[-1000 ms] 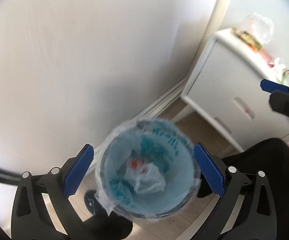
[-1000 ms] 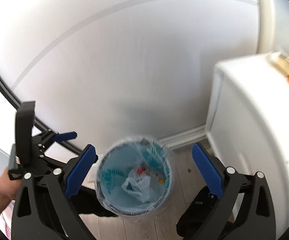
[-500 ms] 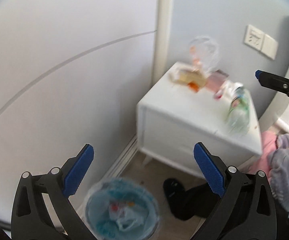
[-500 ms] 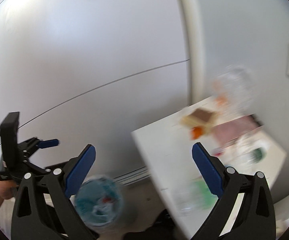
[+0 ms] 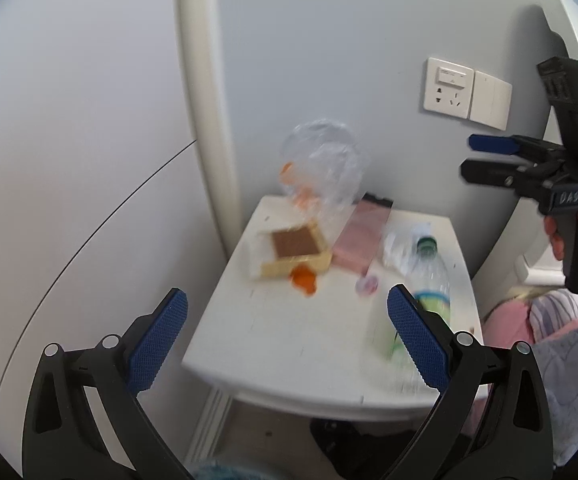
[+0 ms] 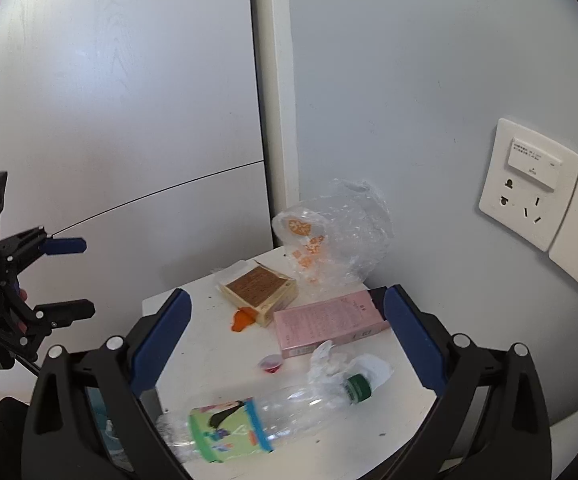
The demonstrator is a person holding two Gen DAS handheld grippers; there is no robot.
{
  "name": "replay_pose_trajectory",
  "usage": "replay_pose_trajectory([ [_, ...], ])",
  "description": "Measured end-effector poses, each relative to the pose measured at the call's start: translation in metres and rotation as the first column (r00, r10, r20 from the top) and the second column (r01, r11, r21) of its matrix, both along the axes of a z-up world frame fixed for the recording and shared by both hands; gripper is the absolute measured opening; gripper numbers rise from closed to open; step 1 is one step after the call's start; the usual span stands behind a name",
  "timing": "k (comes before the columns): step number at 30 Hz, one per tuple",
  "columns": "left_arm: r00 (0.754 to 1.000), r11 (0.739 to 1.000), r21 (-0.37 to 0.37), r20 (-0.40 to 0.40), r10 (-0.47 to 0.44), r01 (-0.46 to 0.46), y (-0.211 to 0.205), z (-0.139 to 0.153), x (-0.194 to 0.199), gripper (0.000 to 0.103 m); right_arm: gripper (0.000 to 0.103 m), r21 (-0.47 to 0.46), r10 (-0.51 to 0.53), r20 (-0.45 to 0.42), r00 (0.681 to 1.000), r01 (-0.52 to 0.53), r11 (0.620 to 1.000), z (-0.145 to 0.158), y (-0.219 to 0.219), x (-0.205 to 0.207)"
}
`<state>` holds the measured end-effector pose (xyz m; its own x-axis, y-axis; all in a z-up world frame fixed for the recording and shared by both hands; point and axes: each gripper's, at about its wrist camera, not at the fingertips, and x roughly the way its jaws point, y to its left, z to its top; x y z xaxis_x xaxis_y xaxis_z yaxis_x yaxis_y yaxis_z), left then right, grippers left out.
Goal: Collect trash
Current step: 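Move both tools back toward the clear orange-printed bag on the cabinet, then grasp the clear orange-printed bag with the left gripper and lift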
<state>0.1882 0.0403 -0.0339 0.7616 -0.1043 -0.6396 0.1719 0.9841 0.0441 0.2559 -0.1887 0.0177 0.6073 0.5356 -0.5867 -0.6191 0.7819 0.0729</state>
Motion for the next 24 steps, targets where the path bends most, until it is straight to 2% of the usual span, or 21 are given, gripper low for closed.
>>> replay_pose_trajectory([
  [11, 0.994, 0.988, 0.109, -0.022, -0.111, 0.113, -0.024, -0.015, 0.110, 0.097, 0.094, -0.096, 0.086, -0.031, 0.996, -0.088, 0.991, -0.042, 0.018, 0.074],
  [16, 0.985, 0.973, 0.155, -0.047, -0.165, 0.171, -0.026, -0.031, 0.152, 0.097, 0.094, -0.096, 0.125, -0.069, 0.990, -0.131, 0.987, -0.063, 0.025, 0.104],
  [21, 0.970, 0.957, 0.160, -0.066, -0.234, 0.242, -0.030, -0.043, 0.188, 0.097, 0.094, -0.103, 0.167, -0.080, 0.983, -0.175, 0.979, -0.077, 0.035, 0.120],
  [23, 0.963, 0.949, 0.166, -0.067, -0.260, 0.268, -0.032, -0.047, 0.198, 0.097, 0.078, -0.129, 0.194, -0.072, 0.978, -0.202, 0.971, -0.083, 0.044, 0.125],
  [24, 0.961, 0.946, 0.169, -0.066, -0.270, 0.278, -0.033, -0.049, 0.201, 0.097, 0.076, -0.137, 0.200, -0.075, 0.977, -0.208, 0.968, -0.085, 0.045, 0.127],
])
